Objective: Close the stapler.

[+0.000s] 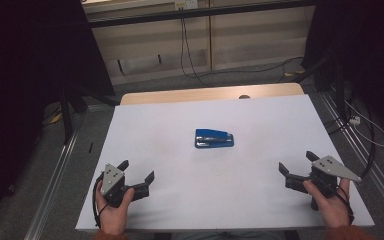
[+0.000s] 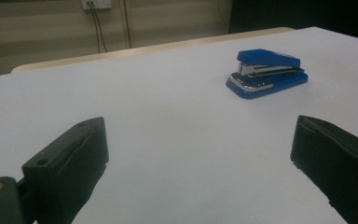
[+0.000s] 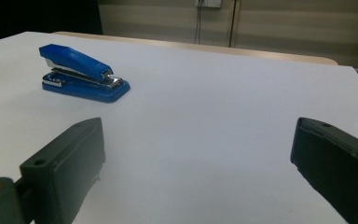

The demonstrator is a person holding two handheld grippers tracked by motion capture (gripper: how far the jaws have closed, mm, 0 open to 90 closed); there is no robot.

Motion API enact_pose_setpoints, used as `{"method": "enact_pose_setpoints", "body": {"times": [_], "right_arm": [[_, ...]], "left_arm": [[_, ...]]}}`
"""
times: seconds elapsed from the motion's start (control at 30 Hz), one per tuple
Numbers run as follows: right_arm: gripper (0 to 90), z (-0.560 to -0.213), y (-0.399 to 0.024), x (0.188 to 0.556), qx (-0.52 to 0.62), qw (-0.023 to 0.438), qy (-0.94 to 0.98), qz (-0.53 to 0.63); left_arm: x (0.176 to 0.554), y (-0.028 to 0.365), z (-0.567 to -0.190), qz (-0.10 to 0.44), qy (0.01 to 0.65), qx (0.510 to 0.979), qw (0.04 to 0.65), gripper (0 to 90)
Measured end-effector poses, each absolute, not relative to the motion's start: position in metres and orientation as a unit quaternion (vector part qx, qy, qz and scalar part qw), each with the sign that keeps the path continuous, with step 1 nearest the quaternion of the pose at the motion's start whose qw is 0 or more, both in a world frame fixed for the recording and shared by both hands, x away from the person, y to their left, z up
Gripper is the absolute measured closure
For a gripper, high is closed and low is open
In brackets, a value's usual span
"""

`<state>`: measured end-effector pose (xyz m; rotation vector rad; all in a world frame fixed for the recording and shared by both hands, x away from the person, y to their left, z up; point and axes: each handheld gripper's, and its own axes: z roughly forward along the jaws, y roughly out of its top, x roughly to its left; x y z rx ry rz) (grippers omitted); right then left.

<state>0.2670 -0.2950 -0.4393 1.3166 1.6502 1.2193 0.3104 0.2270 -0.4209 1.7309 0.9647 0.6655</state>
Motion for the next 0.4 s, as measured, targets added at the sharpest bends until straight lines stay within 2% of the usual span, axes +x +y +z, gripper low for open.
{"method": "enact_pose_setpoints", "body": {"times": [0.23,0.4], "right_arm": [[2.8,-0.4414,-0.2933,0.2675,0.498,0.346,0.639,0.472],[2.8,-0.4414,-0.2923,0.2699,0.497,0.345,0.640,0.474]], "left_arm": [[0.3160,0.2232,-0.4233,0.251,0.401,0.729,0.494,4.1],[0.3171,0.2239,-0.4227,0.257,0.399,0.731,0.490,4.2]]}}
